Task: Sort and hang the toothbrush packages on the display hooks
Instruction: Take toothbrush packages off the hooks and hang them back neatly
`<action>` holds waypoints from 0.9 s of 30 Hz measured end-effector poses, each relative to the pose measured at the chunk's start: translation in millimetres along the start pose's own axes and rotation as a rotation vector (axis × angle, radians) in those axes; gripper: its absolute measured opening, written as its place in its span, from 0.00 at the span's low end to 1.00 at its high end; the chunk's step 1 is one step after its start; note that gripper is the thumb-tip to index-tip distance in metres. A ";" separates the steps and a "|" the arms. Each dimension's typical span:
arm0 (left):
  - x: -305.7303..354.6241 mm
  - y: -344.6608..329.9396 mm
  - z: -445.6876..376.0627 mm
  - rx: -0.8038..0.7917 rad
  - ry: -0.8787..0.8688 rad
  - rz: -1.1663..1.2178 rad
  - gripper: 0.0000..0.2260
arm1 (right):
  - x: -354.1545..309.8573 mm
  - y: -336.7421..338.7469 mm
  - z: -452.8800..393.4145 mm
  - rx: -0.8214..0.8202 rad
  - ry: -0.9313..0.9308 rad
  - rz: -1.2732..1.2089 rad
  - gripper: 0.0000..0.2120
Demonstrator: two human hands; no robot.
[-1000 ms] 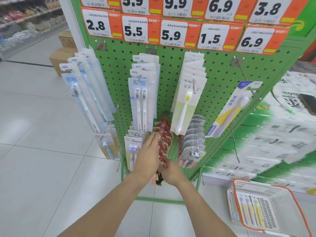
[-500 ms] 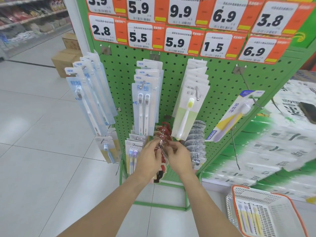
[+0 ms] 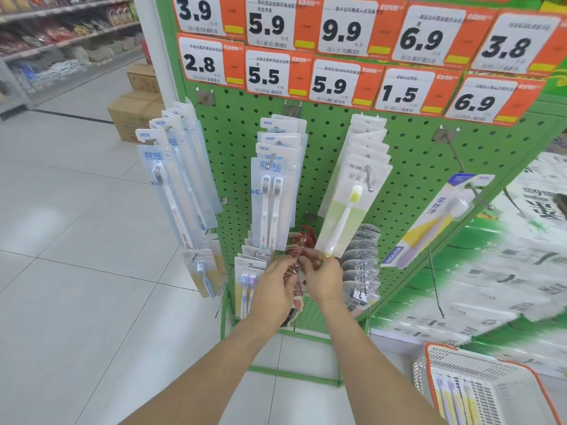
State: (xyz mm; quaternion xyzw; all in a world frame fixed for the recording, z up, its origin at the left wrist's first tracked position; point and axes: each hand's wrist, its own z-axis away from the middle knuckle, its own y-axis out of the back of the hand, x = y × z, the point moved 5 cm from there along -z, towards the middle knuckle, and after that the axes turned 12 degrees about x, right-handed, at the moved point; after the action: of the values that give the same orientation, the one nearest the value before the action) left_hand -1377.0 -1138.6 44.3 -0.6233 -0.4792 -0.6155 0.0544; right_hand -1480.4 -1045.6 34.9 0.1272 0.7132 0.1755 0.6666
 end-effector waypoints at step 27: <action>3.1 -10.5 0.8 -0.046 0.053 -0.012 0.21 | 19.4 42.0 63.0 0.395 0.210 -0.076 0.06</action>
State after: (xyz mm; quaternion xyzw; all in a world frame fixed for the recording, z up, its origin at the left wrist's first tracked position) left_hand -1384.0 -1130.9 41.1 -0.6050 -0.4670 -0.6430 0.0492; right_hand -1421.4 -994.3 31.8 0.2093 0.8036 0.0194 0.5568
